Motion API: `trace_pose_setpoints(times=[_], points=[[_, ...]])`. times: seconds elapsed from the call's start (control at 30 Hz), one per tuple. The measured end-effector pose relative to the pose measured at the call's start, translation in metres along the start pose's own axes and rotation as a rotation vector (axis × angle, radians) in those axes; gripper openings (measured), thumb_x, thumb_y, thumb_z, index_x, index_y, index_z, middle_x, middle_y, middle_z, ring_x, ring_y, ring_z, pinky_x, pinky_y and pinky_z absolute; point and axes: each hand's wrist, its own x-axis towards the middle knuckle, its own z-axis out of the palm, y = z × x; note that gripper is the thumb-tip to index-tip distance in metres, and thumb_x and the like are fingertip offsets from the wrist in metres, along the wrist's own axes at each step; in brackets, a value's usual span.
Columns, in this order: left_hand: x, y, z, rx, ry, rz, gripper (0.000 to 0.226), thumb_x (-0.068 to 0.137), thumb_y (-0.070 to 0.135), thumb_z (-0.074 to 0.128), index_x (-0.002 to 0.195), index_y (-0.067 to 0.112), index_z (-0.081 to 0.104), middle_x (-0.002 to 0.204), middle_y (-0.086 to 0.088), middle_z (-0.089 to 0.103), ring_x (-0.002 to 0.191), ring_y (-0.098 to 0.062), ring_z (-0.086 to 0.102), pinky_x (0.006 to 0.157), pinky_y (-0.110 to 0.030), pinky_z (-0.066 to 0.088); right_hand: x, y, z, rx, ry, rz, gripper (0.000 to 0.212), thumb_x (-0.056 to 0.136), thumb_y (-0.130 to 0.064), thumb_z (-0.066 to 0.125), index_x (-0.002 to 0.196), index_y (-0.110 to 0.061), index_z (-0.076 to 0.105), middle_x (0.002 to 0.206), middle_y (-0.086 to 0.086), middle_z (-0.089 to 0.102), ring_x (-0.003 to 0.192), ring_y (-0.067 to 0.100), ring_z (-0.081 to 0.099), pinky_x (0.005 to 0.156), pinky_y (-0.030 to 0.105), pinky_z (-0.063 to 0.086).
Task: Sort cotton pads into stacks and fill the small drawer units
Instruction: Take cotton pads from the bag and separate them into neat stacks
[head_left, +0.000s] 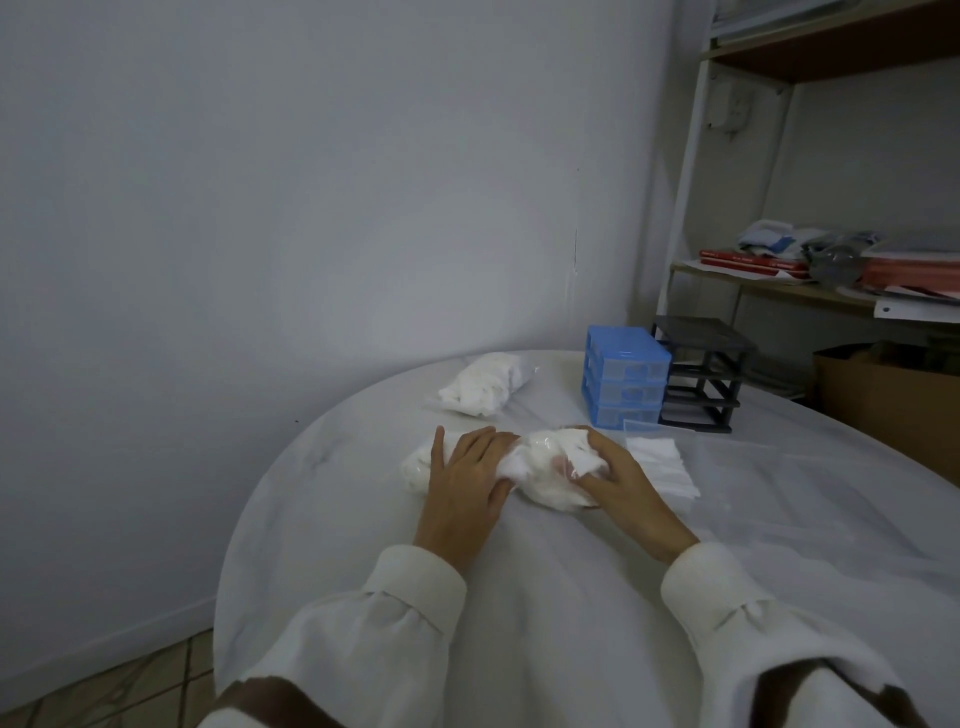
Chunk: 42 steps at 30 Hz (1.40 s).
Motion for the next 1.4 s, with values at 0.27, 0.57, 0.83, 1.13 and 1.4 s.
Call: trace_pose_setpoints(times=[0.27,0.57,0.83,1.13,1.4], points=[[0.0,-0.002,-0.001,-0.034,-0.019,-0.032,0.036,0.076,0.021,0.051,0.108,0.019,0.066,0.098,0.004,0.069,0.097,-0.015,0.065,0.097,-0.053,0.032,-0.003,-0.004,-0.003,0.107,-0.031,0.069,0.014,0.087,-0.002,0.061,0.08,-0.014,0.066,0.067,-0.012,0.066,0.066,-0.001,0.059,0.061,0.015,0.045],[-0.003,0.001,-0.013,-0.094,-0.092,-0.203,0.064,0.071,-0.005,0.059,0.131,0.014,0.049,0.131,0.0,0.054,0.135,-0.02,0.037,0.115,-0.051,-0.005,-0.013,-0.012,-0.027,0.154,-0.037,0.211,0.006,0.085,-0.005,0.064,0.091,-0.004,0.064,0.078,0.004,0.068,0.064,0.005,0.065,0.057,0.015,0.051],[-0.007,0.021,-0.009,-0.142,-0.09,-0.041,0.08,0.054,0.0,0.039,0.133,0.014,0.048,0.132,-0.001,0.054,0.133,-0.02,0.041,0.112,-0.057,-0.005,-0.038,-0.003,-0.054,0.079,0.01,0.303,0.042,0.08,-0.026,0.07,0.117,-0.01,0.059,0.106,0.007,0.068,0.089,0.015,0.068,0.079,0.026,0.054],[0.004,0.056,-0.01,0.04,-0.109,0.212,0.05,0.066,0.045,0.061,0.113,0.027,0.063,0.134,-0.001,0.054,0.132,-0.016,0.035,0.108,-0.063,0.002,-0.05,-0.007,-0.077,-0.126,-0.039,0.354,0.023,0.085,-0.026,0.065,0.101,-0.015,0.052,0.098,0.003,0.066,0.083,0.013,0.064,0.075,0.025,0.051],[0.007,0.063,-0.003,0.451,-0.168,0.21,0.025,0.05,0.029,0.083,0.071,0.02,0.075,0.125,-0.011,0.062,0.125,-0.028,0.052,0.106,-0.068,-0.007,-0.052,-0.016,-0.081,-0.186,-0.04,0.353,0.022,0.087,-0.029,0.063,0.107,-0.019,0.058,0.106,0.001,0.065,0.093,0.014,0.062,0.078,0.021,0.048]])
